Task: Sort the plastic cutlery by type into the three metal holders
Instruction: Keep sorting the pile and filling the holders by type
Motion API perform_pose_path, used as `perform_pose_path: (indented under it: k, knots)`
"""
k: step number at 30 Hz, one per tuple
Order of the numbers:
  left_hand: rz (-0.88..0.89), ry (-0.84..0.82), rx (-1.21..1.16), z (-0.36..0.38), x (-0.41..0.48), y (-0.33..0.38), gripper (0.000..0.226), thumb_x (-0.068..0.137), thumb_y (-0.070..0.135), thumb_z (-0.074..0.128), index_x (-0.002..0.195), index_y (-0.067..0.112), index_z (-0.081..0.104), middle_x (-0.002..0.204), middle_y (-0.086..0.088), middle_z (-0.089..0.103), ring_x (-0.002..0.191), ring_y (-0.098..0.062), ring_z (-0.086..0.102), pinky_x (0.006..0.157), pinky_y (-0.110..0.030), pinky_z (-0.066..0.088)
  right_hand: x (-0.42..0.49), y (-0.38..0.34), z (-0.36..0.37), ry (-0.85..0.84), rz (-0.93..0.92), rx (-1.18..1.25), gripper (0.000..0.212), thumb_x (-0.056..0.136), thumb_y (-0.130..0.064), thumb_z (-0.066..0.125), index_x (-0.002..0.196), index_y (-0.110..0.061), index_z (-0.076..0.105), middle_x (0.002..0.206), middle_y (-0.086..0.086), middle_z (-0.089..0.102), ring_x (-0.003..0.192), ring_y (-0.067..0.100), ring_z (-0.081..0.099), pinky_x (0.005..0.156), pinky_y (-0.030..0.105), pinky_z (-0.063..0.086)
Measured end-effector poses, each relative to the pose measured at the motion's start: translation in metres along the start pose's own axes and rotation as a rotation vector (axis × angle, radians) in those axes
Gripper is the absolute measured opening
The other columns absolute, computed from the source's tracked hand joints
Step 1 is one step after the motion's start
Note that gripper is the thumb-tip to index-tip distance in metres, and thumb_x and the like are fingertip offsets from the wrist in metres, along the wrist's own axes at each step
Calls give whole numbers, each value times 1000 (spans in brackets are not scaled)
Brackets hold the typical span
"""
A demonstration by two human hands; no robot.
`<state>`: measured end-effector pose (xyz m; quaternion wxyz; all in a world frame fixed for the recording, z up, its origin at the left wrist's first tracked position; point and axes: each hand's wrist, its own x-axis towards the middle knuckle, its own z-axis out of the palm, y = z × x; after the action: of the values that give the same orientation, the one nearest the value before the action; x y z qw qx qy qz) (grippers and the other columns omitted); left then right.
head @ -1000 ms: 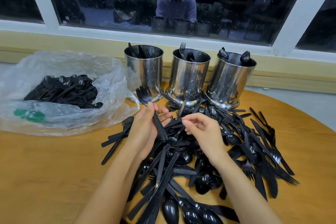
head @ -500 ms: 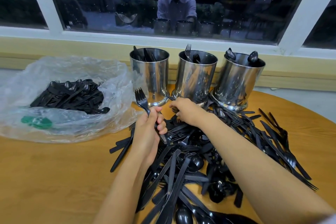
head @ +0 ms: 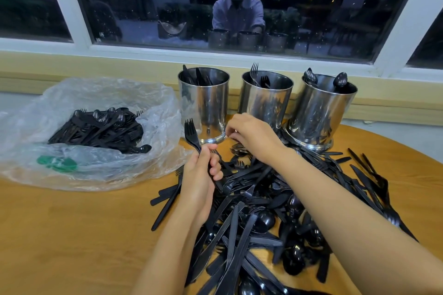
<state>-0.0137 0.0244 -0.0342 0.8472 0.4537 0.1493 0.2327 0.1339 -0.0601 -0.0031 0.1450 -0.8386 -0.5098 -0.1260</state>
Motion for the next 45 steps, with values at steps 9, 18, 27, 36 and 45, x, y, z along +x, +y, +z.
perform_pose_path:
  k: [9, 18, 27, 36, 45]
  knots:
    - [-9, -22, 12, -1, -2, 0, 23, 106, 23, 36, 101, 9, 53, 63, 6, 40, 54, -6, 32, 49, -18, 27, 2, 24, 42, -394, 270, 33, 46, 89, -14, 67, 130, -29, 55, 125, 7, 56, 112, 27, 54, 96, 42, 46]
    - [-19, -15, 3, -2, 0, -3, 24, 107, 23, 36, 102, 9, 54, 65, 4, 39, 54, -6, 32, 49, -19, 28, 4, 14, 29, -338, 129, 58, 13, 88, -11, 67, 100, -15, 66, 106, -2, 59, 102, 18, 57, 87, 40, 48]
    - [27, 51, -4, -1, 2, -2, 27, 107, 23, 34, 105, 9, 56, 75, 1, 45, 65, -8, 41, 57, -22, 33, 0, -1, -39, 510, 170, 584, 8, 86, -10, 70, 89, -17, 67, 84, -9, 63, 79, 11, 58, 75, 25, 49]
    - [-57, -159, 75, 9, -8, 0, 28, 106, 23, 33, 115, 8, 55, 85, -5, 68, 75, -15, 65, 76, -28, 56, -9, -30, -23, 243, 207, 859, 15, 82, -7, 74, 79, -19, 67, 81, 1, 67, 71, 3, 55, 70, 18, 50]
    - [-99, -181, 56, 6, -8, 1, 25, 108, 25, 31, 98, 10, 47, 71, 0, 44, 52, -9, 34, 47, -19, 34, -16, -7, -12, 229, 326, 771, 12, 90, -10, 66, 97, -18, 71, 82, -11, 66, 67, -6, 56, 69, 18, 46]
